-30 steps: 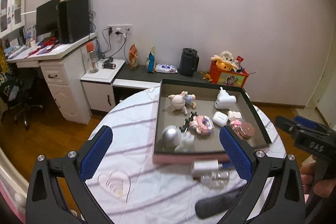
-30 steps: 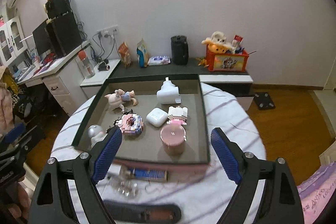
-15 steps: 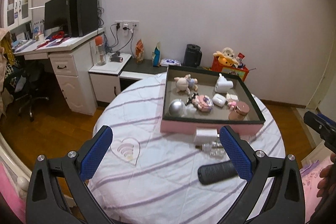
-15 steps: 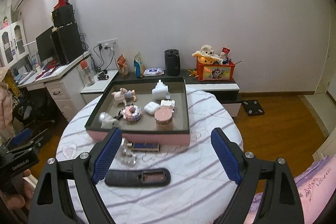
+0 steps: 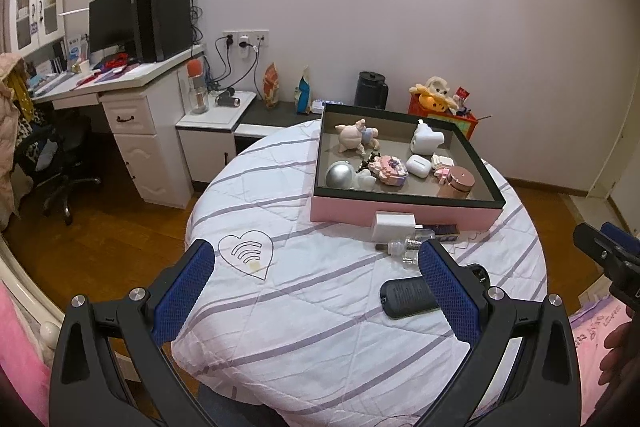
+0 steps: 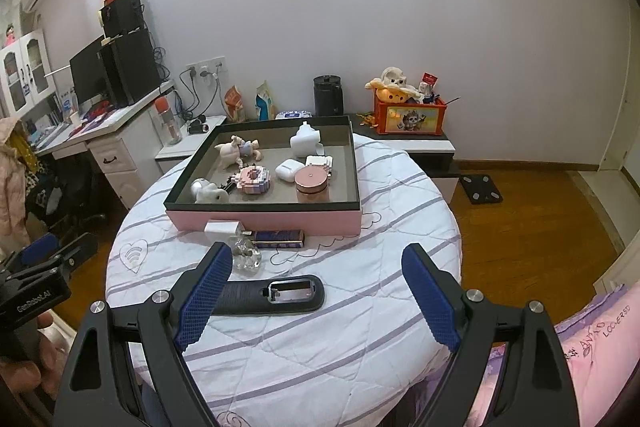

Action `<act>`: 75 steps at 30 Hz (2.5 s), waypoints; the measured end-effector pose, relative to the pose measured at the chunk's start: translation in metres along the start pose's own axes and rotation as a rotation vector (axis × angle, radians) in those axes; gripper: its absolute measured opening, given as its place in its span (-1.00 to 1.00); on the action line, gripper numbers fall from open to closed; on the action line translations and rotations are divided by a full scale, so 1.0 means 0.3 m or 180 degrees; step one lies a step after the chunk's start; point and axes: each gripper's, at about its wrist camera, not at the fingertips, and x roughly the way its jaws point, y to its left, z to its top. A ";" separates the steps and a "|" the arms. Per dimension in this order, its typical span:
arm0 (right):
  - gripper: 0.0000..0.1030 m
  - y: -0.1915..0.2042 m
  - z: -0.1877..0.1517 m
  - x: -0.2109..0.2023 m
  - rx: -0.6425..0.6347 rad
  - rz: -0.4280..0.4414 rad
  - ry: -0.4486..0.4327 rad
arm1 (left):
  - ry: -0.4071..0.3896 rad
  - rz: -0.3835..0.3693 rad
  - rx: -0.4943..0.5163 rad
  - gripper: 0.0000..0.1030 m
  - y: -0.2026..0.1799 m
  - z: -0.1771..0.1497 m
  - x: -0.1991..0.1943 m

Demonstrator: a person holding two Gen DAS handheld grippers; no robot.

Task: Organize rigid objects
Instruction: 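Withdraw both tools back from the tray, then grasp the glass perfume bottle with the right gripper while the left grasps the white charger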

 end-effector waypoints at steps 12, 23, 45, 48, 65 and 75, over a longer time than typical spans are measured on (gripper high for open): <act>0.71 0.009 -0.015 0.018 -0.0061 0.0014 0.0072 | 0.0071 0.0050 -0.0046 1.00 0.019 -0.010 0.002; 0.71 0.010 -0.034 0.086 -0.0077 0.0068 0.0212 | 0.0195 0.0058 -0.0046 1.00 0.008 -0.029 0.067; 0.71 0.203 -0.074 0.530 -0.0484 0.0548 0.0829 | 0.0588 0.0145 -0.0131 1.00 0.058 -0.061 0.307; 0.71 0.228 -0.076 0.567 -0.0544 0.0579 0.0847 | 0.0635 0.0144 -0.0116 1.00 0.052 -0.061 0.343; 0.05 0.158 -0.082 0.585 -0.0409 0.0864 0.0868 | 0.0718 -0.0061 -0.0008 1.00 -0.028 -0.046 0.445; 0.05 0.017 -0.051 0.574 -0.0245 0.0572 0.0808 | 0.0807 -0.0284 0.0188 0.99 -0.193 -0.016 0.560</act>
